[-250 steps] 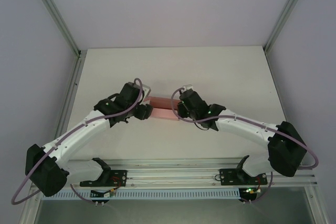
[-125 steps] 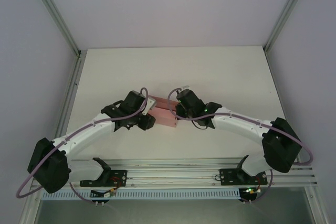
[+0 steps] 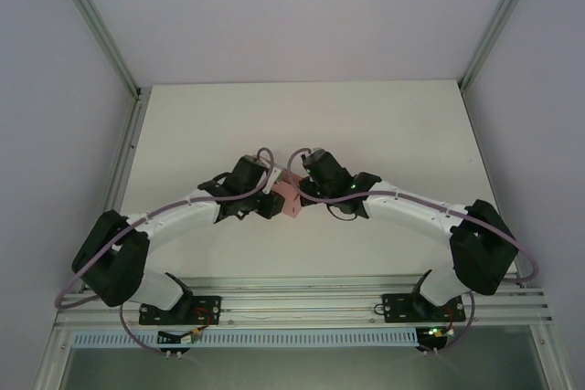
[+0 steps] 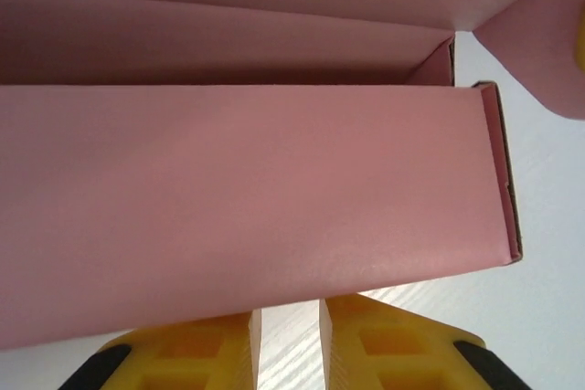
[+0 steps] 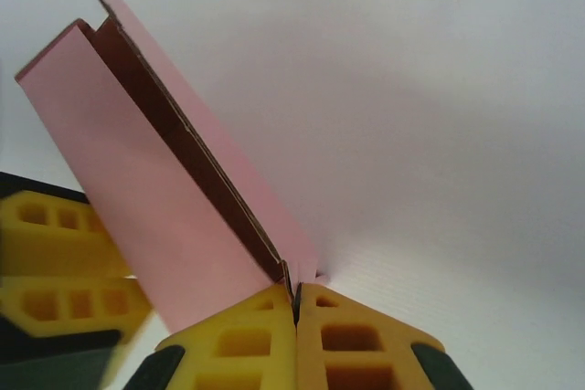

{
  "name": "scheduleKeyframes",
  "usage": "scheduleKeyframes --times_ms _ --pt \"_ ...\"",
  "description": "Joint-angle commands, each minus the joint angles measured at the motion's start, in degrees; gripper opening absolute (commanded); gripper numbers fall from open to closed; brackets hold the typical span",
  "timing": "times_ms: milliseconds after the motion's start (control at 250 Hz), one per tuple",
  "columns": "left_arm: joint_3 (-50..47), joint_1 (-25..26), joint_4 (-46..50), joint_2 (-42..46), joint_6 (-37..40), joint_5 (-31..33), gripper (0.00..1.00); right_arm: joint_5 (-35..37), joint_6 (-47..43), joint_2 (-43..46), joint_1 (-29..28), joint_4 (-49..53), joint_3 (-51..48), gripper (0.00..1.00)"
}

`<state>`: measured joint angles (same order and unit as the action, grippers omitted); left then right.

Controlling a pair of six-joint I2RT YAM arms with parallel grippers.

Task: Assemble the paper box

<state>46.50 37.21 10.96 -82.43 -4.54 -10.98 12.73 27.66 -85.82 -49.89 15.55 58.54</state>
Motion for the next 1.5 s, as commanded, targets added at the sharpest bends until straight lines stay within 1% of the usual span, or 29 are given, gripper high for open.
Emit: scheduleKeyframes --times_ms 0,60,92,140,216,379,451,503,583,675,799,938,1082,1206,1262,1318,1426,1498 --pt "-0.08 1.97 -8.37 -2.23 -2.93 -2.51 0.22 -3.69 1.85 -1.5 -0.46 -0.85 2.48 0.0" --pt "-0.24 2.67 -10.83 -3.42 -3.78 -1.97 0.2 -4.33 2.46 -2.49 -0.47 -1.43 3.08 0.0" --pt "-0.13 3.21 -12.3 -4.08 -4.41 -0.45 0.18 -4.64 2.57 -2.89 -0.47 -1.78 3.32 0.0" --pt "0.08 4.02 -14.42 -5.02 -5.11 2.11 0.13 -3.83 3.42 -3.24 -0.46 -2.2 3.33 0.0" --pt "0.44 5.1 -16.45 -6.19 -5.09 4.68 0.13 -2.58 3.9 -3.5 -0.47 -2.98 3.13 0.0" --pt "0.09 5.24 -18.56 -7.73 -5.15 3.92 0.12 1.94 7.86 -5.28 -0.46 -5.43 2.41 0.0" --pt "-0.26 5.25 -19.41 -8.14 -5.73 3.88 0.1 2.57 10.59 -6.32 -0.38 -7.72 2.14 0.0" --pt "-0.68 5.29 -20.45 -8.1 -6.32 4.57 0.08 4.35 13.2 -6.75 -0.34 -8.35 2.1 0.0" --pt "-1.39 5.26 -21.91 -7.75 -6.59 4.11 0.08 6.86 15.48 -6.78 -0.21 -8.59 2.02 0.0" --pt "-1.87 5.27 -22.58 -7.1 -7.53 4.98 0.07 7.58 16.66 -6.51 0.29 -8.9 2.15 0.0" --pt "-2.69 5.24 -24.58 -6.61 -7.87 4.93 0.06 6.59 17.56 -8.51 0.45 -6.83 4.18 0.0" --pt "-2.55 5.24 -24.34 -7.07 -7.24 6.57 0.05 2.03 17.53 -10.07 0.41 -10.58 2.97 0.0" --pt "-2.87 5.26 -25.12 -7.43 -7.83 6.15 0.03 2.04 18.08 -10.11 0.44 -11.88 1.04 0.0" --pt "-3.25 5.26 -25.02 -7.59 -7.6 6.14 0.0 0.41 18.07 -11.91 0.45 -12.17 2.12 0.0" --pt "-3.83 5.25 -24.74 -6.17 -7.85 6.2 0.0 1.07 17.92 -12.75 0.41 -10.15 3.0 0.0" --pt "-4.88 5.24 -24.14 -3.49 -8.14 6.02 0.0 3.37 17.49 -12.81 0.49 -8.26 3.5 0.0" --pt "-7.0 5.22 -19.16 5.62 -10.1 5.71 0.09 5.85 16.06 -12.17 0.41 -8.17 2.97 0.0" --pt "-7.09 5.24 -11.27 13.52 -12.72 9.53 0.16 6.29 15.31 -12.04 0.41 -7.93 3.08 0.0"
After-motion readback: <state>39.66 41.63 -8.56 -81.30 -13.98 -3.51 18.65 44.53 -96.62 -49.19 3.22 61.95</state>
